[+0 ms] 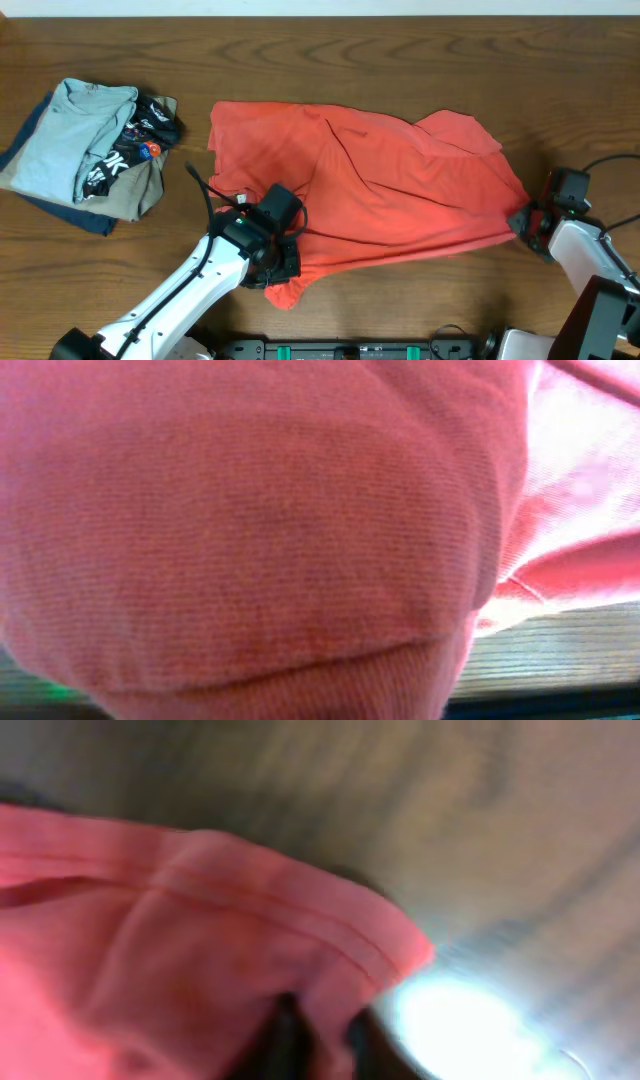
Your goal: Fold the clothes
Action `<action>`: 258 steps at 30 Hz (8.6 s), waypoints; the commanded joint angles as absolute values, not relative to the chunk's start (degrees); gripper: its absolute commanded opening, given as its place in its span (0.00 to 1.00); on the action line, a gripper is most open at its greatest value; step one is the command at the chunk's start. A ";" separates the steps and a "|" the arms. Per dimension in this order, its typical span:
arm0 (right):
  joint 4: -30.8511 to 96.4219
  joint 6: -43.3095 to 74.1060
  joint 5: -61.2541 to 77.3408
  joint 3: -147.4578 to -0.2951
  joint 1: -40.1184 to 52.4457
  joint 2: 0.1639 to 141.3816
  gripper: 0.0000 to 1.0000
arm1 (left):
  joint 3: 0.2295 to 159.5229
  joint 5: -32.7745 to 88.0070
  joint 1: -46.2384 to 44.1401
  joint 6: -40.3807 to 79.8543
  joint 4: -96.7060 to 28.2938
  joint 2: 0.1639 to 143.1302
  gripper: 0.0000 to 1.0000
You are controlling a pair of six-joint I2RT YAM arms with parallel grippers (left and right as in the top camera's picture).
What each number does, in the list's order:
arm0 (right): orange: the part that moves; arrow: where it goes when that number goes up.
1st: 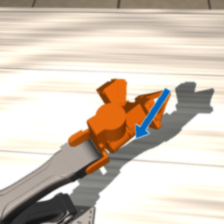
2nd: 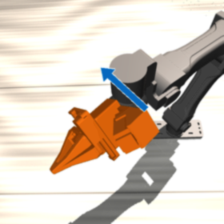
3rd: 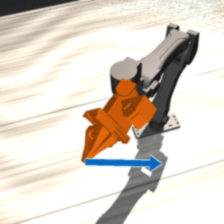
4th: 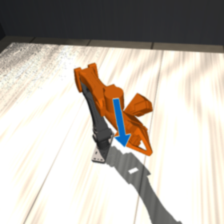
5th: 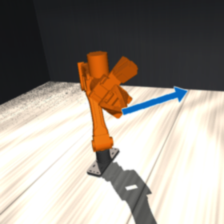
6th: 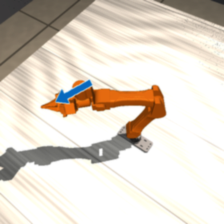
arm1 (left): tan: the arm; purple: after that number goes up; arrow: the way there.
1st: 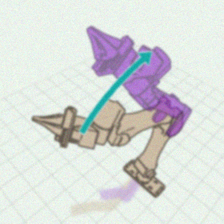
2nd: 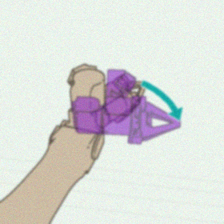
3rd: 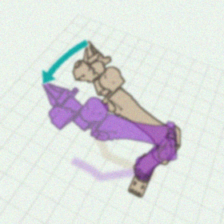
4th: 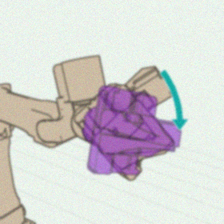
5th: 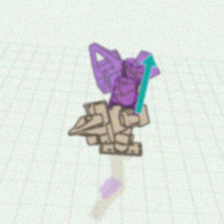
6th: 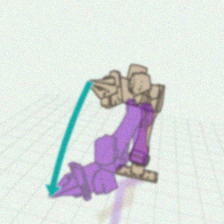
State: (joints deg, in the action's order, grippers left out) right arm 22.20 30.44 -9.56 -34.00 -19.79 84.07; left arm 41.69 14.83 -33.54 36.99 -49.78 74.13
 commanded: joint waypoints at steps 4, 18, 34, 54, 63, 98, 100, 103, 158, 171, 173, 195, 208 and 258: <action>25.65 28.45 -8.34 -33.71 -20.47 86.26 0.01 | 41.80 14.20 -33.56 35.81 -50.61 73.82 0.06; 49.78 26.39 -8.80 -56.03 -22.87 79.33 0.01 | 42.28 22.48 -33.56 32.60 -54.06 72.77 0.10; 51.70 26.15 -13.23 -56.03 -23.70 79.29 0.01 | 42.06 23.81 -33.98 36.67 -53.71 72.99 0.50; 51.59 26.28 -13.06 -56.03 -23.73 79.29 0.01 | 41.34 12.73 -42.85 47.75 -48.27 79.81 0.50; 51.62 26.28 -13.06 -56.03 -23.73 79.29 0.01 | 41.39 17.28 -42.81 47.03 -44.42 87.94 0.31; 75.79 13.32 4.54 -91.48 -29.36 78.26 0.01 | 82.87 25.47 -12.64 21.10 -60.47 56.93 0.06; 77.17 13.06 6.09 -94.85 -30.15 77.56 0.01 | 87.22 25.30 -11.46 19.59 -61.43 56.95 0.06; 78.78 12.75 6.92 -99.02 -31.05 76.14 0.01 | 93.14 23.24 -10.39 19.03 -63.26 56.95 0.06; 67.16 16.21 -4.89 -107.33 -27.70 96.44 0.01 | 111.57 16.05 -5.69 14.85 -81.14 98.32 0.06; 68.27 24.77 -16.64 -75.59 -28.16 96.44 0.01 | 70.15 22.22 -16.53 14.92 -81.45 99.44 0.16; 67.55 24.86 -17.26 -72.95 -28.62 96.44 0.01 | 66.92 22.33 -18.22 14.92 -80.99 99.44 0.17; 65.14 25.67 -14.72 -69.78 -29.61 96.42 0.01 | 63.00 17.39 -19.46 24.36 -75.85 95.79 0.49; 65.01 25.65 -12.99 -69.73 -29.61 96.42 0.01 | 61.30 1.85 -12.82 27.77 -50.59 96.84 0.68; 60.86 23.07 -7.14 -69.52 -25.32 96.44 0.06 | 74.02 20.80 -3.99 21.89 -63.13 105.86 0.47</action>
State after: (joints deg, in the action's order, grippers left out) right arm 60.82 23.86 -6.07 -69.67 -25.67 96.64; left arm 75.35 18.26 -1.32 22.26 -61.39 106.83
